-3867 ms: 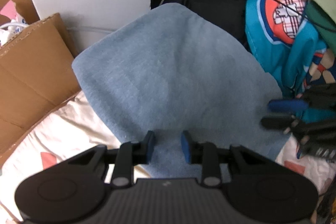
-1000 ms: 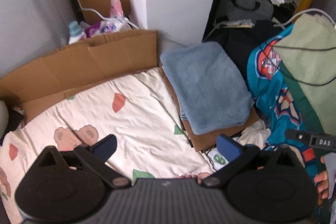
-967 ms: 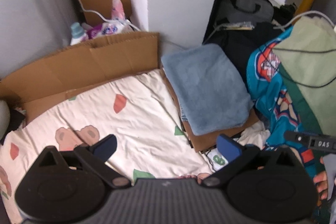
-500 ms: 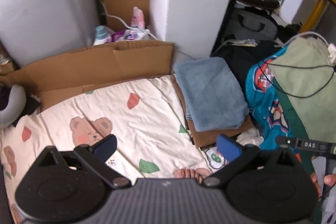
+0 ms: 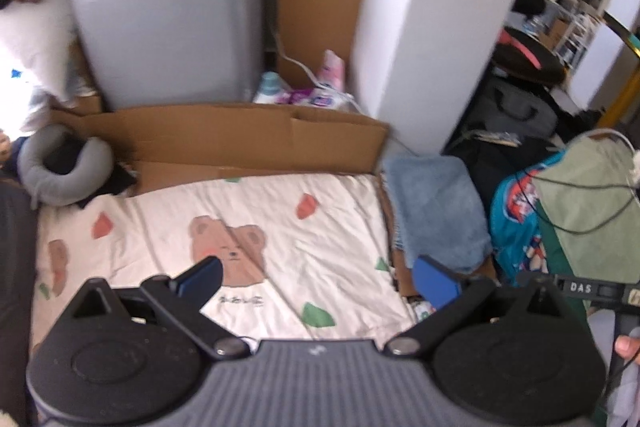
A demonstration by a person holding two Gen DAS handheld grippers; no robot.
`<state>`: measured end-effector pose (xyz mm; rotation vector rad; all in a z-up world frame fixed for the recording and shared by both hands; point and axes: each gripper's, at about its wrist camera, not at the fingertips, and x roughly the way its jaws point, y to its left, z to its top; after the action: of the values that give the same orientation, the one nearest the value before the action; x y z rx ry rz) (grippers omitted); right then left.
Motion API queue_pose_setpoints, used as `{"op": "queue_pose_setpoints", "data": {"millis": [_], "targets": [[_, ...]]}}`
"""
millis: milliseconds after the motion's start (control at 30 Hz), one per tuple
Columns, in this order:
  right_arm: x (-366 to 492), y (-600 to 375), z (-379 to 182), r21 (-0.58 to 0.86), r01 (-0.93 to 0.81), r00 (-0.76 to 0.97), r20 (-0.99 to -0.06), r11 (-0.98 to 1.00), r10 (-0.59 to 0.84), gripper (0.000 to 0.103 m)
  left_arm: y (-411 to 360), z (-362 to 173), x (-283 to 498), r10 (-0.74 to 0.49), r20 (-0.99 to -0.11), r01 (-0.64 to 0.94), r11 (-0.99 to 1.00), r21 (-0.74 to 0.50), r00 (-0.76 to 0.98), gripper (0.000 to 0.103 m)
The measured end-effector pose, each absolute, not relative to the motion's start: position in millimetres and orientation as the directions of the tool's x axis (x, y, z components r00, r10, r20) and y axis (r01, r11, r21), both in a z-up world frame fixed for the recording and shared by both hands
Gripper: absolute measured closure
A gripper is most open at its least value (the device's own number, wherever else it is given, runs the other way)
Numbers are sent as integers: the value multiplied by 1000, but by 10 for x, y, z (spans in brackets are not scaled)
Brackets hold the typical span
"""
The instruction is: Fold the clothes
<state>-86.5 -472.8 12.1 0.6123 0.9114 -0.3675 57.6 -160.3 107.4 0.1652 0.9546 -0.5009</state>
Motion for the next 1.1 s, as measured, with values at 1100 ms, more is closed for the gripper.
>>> {"op": "queue_pose_setpoints", "data": {"millis": [1100], "targets": [[-224, -2467, 1401, 226, 181, 590, -804, 957, 78, 0, 428, 1241, 123, -115, -820, 142, 989, -42, 561, 1]]}}
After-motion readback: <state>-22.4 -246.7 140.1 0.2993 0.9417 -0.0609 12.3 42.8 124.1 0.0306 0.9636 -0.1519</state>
